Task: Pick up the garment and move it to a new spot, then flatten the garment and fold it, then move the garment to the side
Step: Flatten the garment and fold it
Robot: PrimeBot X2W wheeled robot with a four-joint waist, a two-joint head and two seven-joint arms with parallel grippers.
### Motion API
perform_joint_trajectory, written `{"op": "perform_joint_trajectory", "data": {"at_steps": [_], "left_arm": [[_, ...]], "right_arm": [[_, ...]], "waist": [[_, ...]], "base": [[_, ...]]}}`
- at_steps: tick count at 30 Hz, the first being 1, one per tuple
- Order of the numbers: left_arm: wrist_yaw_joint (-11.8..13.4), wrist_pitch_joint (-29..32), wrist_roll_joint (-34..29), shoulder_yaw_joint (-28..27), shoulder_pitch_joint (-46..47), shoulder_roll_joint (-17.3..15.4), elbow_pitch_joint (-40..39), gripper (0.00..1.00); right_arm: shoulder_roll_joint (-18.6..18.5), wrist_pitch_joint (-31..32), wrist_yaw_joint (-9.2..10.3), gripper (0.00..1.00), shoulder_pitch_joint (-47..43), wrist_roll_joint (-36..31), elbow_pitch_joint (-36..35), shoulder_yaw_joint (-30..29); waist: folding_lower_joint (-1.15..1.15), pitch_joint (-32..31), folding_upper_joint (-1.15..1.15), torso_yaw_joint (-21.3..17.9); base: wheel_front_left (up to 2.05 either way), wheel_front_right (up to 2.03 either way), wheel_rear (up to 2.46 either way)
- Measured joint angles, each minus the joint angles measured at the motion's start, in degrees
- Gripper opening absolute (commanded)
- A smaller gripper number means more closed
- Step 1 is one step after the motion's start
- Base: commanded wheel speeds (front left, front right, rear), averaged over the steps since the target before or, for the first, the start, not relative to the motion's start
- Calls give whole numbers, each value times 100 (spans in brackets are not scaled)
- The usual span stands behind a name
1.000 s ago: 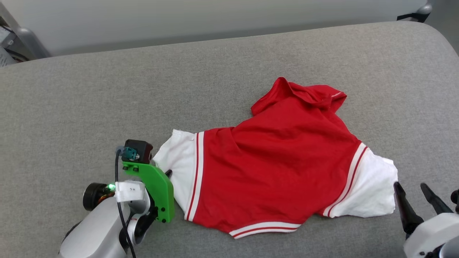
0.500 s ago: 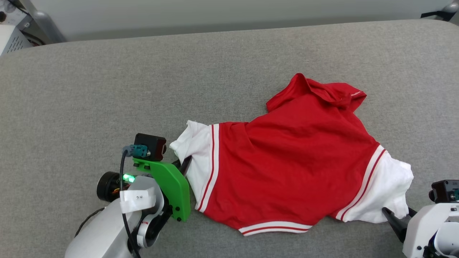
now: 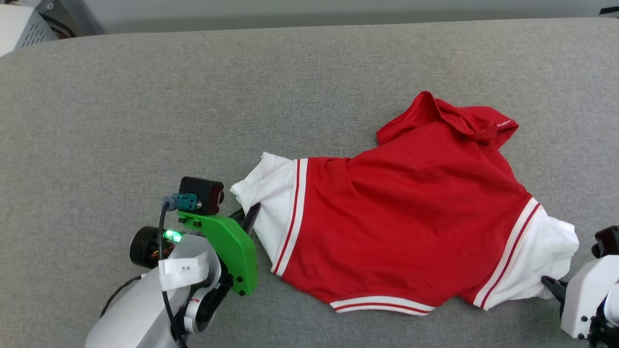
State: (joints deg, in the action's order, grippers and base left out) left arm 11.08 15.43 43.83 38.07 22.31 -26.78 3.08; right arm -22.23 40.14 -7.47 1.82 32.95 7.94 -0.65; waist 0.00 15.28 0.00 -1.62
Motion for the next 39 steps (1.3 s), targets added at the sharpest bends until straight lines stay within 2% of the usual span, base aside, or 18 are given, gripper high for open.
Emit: {"op": "perform_joint_trajectory", "data": {"at_steps": [10, 15, 20, 25, 30, 33, 39], "left_arm": [[87, -632, -125, -367, 0, -71, -330, 0], [118, -947, -151, -626, 167, -120, -438, 0], [-86, -1060, -114, -858, 806, -108, -346, 0], [-307, -1067, -109, -1029, 1873, -30, 169, 0], [-691, -1116, -264, -1029, 3060, 65, 1081, 0], [-902, -1267, -375, -1022, 3803, 162, 1703, 0], [-1166, -1642, -666, -1057, 5172, 266, 2837, 0]], "right_arm": [[80, -668, -4, 0, 91, -721, -1276, -609], [211, -934, -5, 0, 431, -1031, -1750, -843], [216, -1101, -5, 0, 1150, -1198, -1812, -876], [75, -1138, -5, 0, 2230, -1312, -1396, -625], [-144, -1318, -5, 0, 3487, -1314, -768, -293], [-205, -1582, -5, 0, 4322, -1311, -266, -158], [-276, -2210, -5, 0, 5850, -1354, 692, 65]], "waist": [[0, -424, 0, -94], [0, -690, 0, -159], [0, -838, 0, -233], [0, -753, 0, -285], [0, -539, 0, -297], [0, -354, 0, -309], [0, 76, 0, -340]], "base": [[0, 0, 0], [0, 0, 0], [0, 0, 0], [0, 0, 0], [0, 0, 0], [0, 0, 0], [0, 0, 0]]}}
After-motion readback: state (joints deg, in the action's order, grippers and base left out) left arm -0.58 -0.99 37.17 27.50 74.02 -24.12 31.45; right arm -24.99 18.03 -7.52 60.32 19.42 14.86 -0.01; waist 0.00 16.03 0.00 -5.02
